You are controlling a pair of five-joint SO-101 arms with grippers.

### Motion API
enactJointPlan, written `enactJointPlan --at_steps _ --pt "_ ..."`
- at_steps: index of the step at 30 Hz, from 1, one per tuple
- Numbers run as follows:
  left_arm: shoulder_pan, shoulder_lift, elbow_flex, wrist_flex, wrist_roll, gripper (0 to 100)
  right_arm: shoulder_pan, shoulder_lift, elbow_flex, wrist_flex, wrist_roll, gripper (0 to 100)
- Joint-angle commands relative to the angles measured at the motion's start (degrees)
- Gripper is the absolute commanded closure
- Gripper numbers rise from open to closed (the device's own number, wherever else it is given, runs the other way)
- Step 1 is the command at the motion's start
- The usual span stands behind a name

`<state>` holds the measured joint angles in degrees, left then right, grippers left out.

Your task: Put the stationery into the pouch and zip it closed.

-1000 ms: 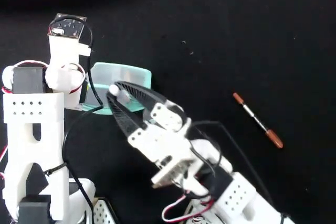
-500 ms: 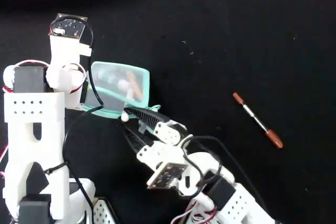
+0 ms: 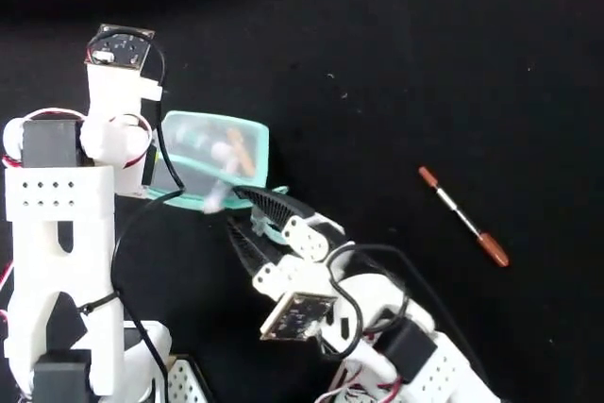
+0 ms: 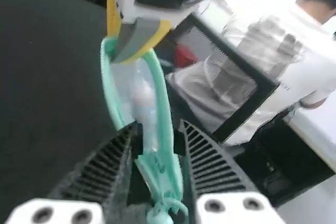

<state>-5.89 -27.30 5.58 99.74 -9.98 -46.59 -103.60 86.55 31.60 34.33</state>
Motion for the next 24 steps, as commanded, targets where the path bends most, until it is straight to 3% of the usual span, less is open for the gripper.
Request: enactJointPlan --at_steps 1,6,14,17,24 --pt "0.13 -0.26 -1.01 0.53 -0.62 97 0.79 -6.55 -6.81 5.63 0.18 88.5" --pt "0.13 -0.26 -1.01 0.53 -0.62 97 1.67 2.51 -12.26 6.95 0.09 88.5" --pt "0.13 -0.44 -1.19 0.53 -0.62 97 8.18 36.09 -31.6 8.88 -6.68 88.4" --pt "0.13 -0.18 -3.3 0.53 -0.62 97 9.93 42.86 -40.04 15.38 -8.53 88.4" --pt "0.13 0.79 -12.88 0.79 -0.09 97 16.09 41.98 -53.93 34.02 -10.46 88.2"
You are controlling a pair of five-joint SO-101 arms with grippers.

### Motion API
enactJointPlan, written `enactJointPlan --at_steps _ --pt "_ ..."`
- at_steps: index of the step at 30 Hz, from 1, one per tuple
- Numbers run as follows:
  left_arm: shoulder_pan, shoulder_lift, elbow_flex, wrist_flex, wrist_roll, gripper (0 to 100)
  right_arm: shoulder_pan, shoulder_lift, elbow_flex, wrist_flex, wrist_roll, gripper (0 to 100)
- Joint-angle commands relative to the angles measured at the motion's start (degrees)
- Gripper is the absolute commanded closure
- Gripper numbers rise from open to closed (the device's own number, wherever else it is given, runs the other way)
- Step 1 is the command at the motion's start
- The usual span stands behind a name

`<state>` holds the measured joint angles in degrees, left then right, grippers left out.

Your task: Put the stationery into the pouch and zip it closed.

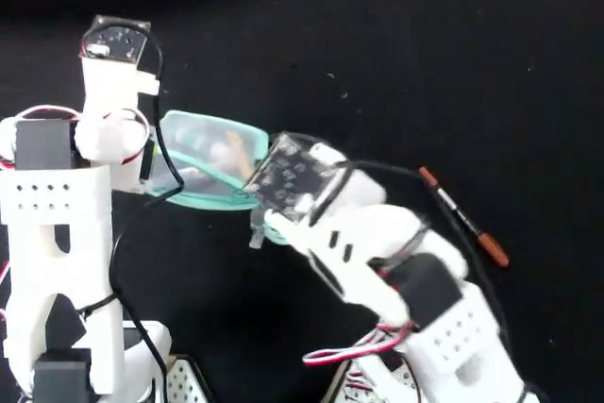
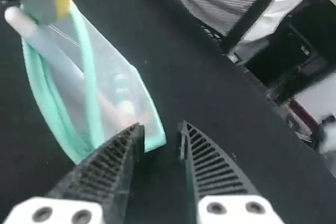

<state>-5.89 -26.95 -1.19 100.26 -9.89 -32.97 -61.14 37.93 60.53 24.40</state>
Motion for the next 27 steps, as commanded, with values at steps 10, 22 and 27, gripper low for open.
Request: enactJointPlan --at_steps 10,22,27 --pt "1.54 17.32 -24.75 0.7 8.26 97 6.59 -10.59 1.01 8.7 -0.26 88.2" --pt "7.16 14.95 -32.75 0.79 10.37 97 6.51 -11.3 4.97 4.75 -0.7 82.3" --pt "7.16 9.23 -32.66 0.79 10.37 97 6.51 -8.22 11.03 -3.78 -0.79 72.4"
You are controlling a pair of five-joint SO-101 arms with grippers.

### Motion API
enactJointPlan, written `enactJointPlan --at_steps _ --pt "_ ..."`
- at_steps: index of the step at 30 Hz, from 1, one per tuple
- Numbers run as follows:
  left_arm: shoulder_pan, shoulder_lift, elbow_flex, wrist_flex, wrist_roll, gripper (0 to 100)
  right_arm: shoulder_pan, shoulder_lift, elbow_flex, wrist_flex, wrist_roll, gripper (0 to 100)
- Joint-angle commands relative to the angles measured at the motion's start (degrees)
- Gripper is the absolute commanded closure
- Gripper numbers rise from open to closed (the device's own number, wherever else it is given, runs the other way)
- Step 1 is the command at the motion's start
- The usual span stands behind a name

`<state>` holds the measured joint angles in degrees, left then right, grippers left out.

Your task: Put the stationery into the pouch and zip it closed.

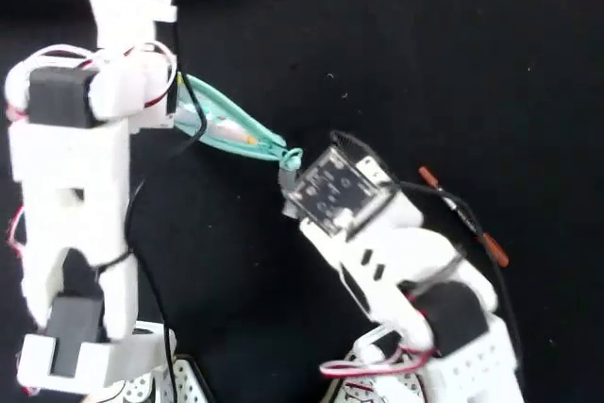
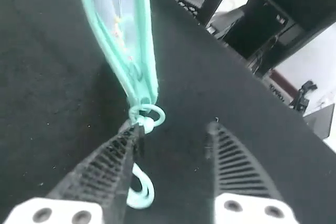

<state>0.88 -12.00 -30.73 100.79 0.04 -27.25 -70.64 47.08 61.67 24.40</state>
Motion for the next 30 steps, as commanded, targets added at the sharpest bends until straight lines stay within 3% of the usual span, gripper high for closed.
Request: enactJointPlan --at_steps 1,7,14,23,25,28,30 --pt "0.4 -6.42 -3.12 0.26 0.44 97 0.79 1.71 3.03 -6.51 -0.79 71.7" --pt "0.75 -6.33 -0.84 0.18 0.44 97 0.35 4.97 5.76 -13.89 -0.79 71.6" --pt "0.84 -3.52 2.07 0.09 0.44 97 -6.15 9.63 4.53 -17.14 -0.79 71.6" --pt "0.92 -0.35 2.42 0.09 0.44 97 -6.68 15.69 4.53 -23.47 -0.79 71.7" --pt "0.84 0.35 2.42 0.09 0.44 97 -6.59 15.6 4.53 -23.47 -0.7 77.5" --pt "0.57 1.14 2.42 0.09 0.44 97 -5.63 15.43 4.09 -23.03 -0.62 99.7" --pt "0.48 1.05 2.59 0.09 0.44 97 -3.87 15.43 2.42 -21.54 -0.7 96.8"
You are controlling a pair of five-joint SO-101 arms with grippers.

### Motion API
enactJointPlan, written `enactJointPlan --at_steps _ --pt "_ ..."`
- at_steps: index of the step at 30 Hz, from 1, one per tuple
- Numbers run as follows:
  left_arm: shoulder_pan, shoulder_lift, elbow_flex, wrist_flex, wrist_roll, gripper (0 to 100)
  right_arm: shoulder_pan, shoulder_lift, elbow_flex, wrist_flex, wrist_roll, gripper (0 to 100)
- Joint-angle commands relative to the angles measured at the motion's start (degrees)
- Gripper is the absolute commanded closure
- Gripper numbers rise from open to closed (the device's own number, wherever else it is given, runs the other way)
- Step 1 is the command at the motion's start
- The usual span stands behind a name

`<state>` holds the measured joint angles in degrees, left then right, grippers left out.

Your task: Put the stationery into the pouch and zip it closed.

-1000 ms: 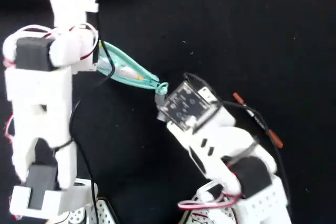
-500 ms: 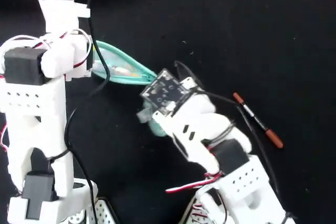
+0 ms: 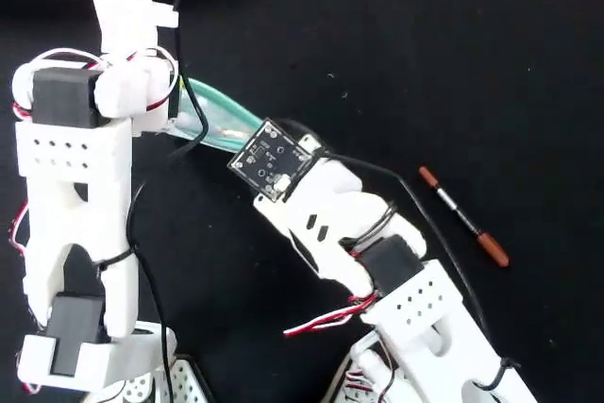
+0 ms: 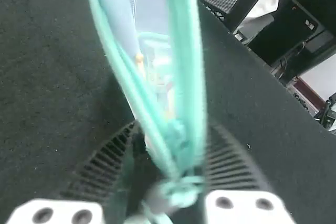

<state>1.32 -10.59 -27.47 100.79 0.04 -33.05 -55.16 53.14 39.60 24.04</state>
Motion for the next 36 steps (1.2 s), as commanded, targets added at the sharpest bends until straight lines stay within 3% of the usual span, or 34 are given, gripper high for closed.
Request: enactJointPlan --at_steps 1,8,14,20,25,30,36 --pt "0.04 -0.62 -0.31 0.09 0.44 97 2.73 -0.13 -5.41 1.85 -0.35 99.2" --pt "0.4 -3.87 2.95 0.18 0.44 97 3.78 -4.79 -22.11 16.35 -0.35 98.6" --pt "-0.04 -12.57 6.81 0.18 0.09 97 3.78 2.15 -30.55 23.56 0.0 98.6" --pt "-0.04 -17.05 8.31 0.09 -0.09 97 3.78 9.36 -30.81 22.24 -0.09 98.6" --pt "-0.48 -4.92 10.33 0.09 -3.43 91 4.04 13.32 -28.97 18.55 0.09 98.6" --pt "-6.02 4.92 0.04 0.09 0.0 83 5.71 19.91 -29.76 16.7 0.09 98.6" --pt "-10.86 3.08 -7.52 0.18 1.14 83 5.98 20.35 -32.92 16.62 0.09 98.6"
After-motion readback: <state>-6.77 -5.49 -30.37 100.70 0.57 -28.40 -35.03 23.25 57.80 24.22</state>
